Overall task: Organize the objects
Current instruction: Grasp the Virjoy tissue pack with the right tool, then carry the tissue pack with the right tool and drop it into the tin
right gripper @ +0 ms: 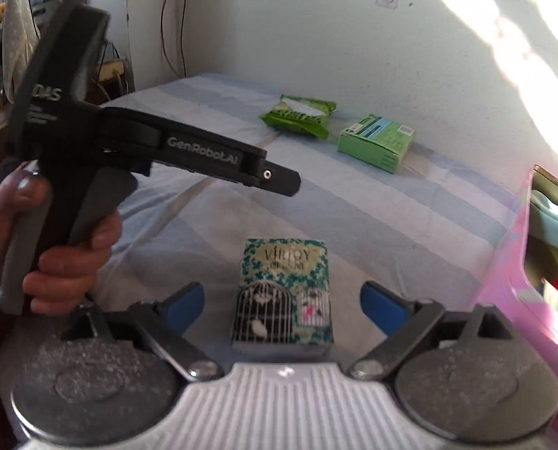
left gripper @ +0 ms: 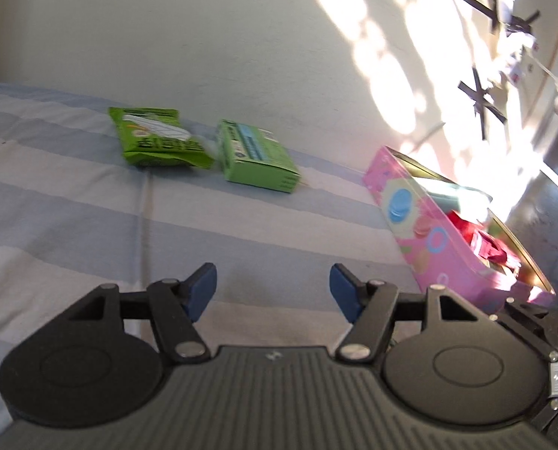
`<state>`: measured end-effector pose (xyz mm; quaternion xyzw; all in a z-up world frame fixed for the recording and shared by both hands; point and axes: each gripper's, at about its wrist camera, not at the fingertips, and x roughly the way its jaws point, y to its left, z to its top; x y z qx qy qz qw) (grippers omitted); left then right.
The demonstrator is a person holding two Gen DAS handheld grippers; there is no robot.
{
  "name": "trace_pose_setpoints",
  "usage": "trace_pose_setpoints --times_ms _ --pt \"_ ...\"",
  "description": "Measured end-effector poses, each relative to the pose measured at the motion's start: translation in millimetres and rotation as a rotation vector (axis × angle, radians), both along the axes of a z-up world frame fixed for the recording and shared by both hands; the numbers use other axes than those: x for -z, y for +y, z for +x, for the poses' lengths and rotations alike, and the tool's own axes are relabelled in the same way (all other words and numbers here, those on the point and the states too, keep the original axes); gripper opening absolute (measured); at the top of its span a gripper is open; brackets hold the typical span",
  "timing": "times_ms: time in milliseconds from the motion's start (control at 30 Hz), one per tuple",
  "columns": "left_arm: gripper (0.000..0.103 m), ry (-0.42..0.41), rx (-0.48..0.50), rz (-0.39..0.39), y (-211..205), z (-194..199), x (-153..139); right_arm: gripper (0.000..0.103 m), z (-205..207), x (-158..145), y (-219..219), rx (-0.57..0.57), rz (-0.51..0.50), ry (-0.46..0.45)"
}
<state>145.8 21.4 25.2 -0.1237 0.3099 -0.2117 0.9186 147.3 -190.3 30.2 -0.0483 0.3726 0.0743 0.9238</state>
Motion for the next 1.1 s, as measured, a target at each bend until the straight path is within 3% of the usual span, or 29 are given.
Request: trace_pose_setpoints --times_ms 133,267,367,533,600,667,733,867,1100 --pt "0.067 0.009 0.119 -0.014 -13.1 -2.6 3.5 0.095 -28.3 9.8 -12.9 0.098 0.09 -0.018" --pt "0.067 0.039 0.167 -0.031 -15.5 -2.6 9.0 0.087 -35.5 20.2 -20.8 0.18 0.158 -0.031" --pt "0.067 0.046 0.192 -0.034 -18.7 -8.0 10.1 0.084 -35.0 18.3 -16.7 0.188 0.155 -0.059" --pt "0.06 0.048 0.236 0.034 -33.7 -17.6 12.8 0.075 -22.9 23.3 -9.3 0.182 0.124 -0.059" --pt "0.058 0.036 0.242 0.056 -37.7 -22.8 12.8 0.069 -24.0 24.9 -10.6 0.189 0.13 -0.073" --pt "0.057 0.049 0.264 0.044 -40.0 -26.5 12.8 0.057 -26.9 25.2 -15.4 0.195 0.158 -0.086" --pt "0.057 0.048 0.265 0.052 -44.1 -31.3 11.4 0.056 -32.3 26.8 -21.2 0.208 0.186 -0.097" --pt "0.055 0.033 0.291 0.038 -58.3 -37.1 -3.3 0.056 -50.9 20.4 -33.8 0.245 0.233 -0.151" --pt "0.055 -0.083 0.393 0.022 -115.6 -31.0 -53.4 0.057 -91.1 -22.8 -58.1 0.358 0.152 -0.341"
